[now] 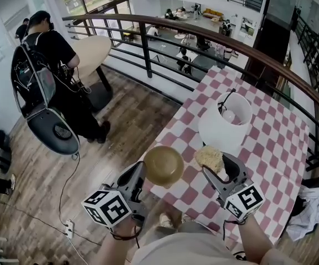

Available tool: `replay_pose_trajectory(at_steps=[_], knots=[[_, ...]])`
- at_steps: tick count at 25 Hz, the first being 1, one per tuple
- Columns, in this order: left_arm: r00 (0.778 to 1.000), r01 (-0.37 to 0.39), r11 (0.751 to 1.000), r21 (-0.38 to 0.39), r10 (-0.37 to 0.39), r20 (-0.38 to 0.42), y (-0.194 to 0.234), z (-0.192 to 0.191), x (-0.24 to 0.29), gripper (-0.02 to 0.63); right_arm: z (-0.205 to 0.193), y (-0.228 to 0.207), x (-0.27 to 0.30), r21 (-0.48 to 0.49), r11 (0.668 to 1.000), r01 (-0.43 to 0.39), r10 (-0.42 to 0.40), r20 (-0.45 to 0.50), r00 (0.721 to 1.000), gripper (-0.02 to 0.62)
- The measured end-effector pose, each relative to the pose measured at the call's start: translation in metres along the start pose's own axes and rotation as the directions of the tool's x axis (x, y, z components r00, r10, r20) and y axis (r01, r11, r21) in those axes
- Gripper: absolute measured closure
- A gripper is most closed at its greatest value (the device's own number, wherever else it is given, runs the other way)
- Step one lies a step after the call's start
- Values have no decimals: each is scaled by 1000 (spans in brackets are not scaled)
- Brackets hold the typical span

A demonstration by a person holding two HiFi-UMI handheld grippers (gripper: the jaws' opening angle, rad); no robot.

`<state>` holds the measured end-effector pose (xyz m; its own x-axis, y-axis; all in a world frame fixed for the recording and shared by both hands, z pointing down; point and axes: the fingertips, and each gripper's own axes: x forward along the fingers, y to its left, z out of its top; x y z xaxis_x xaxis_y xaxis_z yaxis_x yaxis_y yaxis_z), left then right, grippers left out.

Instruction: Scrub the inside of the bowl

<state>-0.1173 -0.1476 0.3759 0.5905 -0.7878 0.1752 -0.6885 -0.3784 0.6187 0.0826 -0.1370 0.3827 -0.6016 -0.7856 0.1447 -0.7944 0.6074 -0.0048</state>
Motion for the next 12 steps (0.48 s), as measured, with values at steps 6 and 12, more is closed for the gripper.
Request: replay_pose_trajectory(at_steps=[6, 12], knots=[[997, -66, 995, 76, 68, -31, 18, -11, 10, 591, -3, 3, 9, 0, 1000, 24, -24, -37, 999, 347], [994, -90, 990, 111, 97, -59, 27, -30, 31, 591, -4, 6, 24, 5, 999, 50, -50, -57, 997, 347]])
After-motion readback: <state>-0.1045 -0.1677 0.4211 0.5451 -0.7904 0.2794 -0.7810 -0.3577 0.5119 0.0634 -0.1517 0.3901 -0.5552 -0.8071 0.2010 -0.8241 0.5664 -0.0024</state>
